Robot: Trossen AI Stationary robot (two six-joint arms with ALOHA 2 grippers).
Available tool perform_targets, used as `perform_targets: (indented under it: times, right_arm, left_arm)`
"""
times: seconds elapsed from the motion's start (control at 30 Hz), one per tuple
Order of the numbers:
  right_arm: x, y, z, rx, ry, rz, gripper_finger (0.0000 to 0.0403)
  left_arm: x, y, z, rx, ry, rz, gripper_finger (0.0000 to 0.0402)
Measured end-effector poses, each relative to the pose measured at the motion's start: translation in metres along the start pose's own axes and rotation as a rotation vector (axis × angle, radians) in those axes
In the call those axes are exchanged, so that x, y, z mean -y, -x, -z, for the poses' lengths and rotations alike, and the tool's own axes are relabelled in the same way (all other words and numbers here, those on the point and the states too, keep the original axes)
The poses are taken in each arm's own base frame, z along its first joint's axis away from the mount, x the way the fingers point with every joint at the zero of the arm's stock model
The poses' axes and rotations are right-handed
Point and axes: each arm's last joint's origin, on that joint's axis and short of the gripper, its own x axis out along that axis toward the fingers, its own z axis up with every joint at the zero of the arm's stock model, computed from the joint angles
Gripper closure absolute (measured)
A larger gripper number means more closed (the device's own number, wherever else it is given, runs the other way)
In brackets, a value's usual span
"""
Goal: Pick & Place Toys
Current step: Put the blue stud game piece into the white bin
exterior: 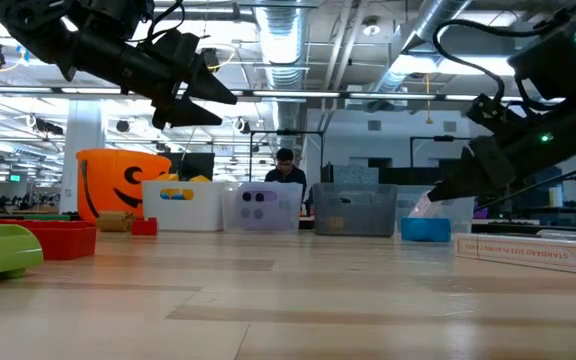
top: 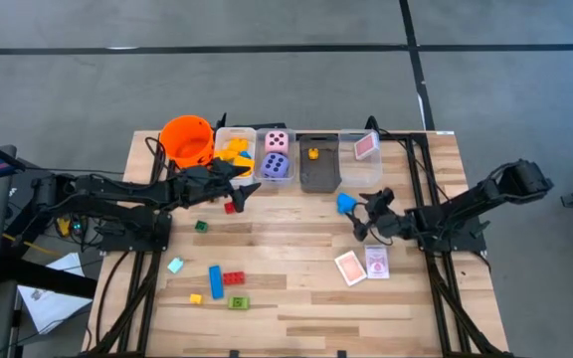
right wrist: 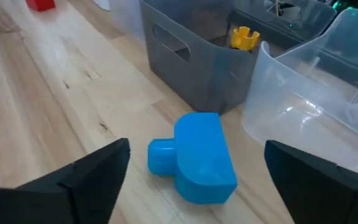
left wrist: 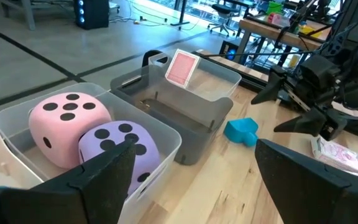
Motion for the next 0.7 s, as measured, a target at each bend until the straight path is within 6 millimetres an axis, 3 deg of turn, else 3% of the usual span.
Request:
perform_targets:
  times: [0.17, 0.7]
  right_arm:
    - [0.007, -0.006, -0.002, -0.023, 0.022, 0.018, 0.0006]
    - [0.015, -0.014, -0.004, -0.069, 0.006, -0.006, 0.0003]
  left_arm:
    - [0.000, 0.000, 0.000, 0.000, 0.001, 0.002, 0.0080]
    - [0.000, 0.000, 0.000, 0.001, 0.001, 0.002, 0.0078]
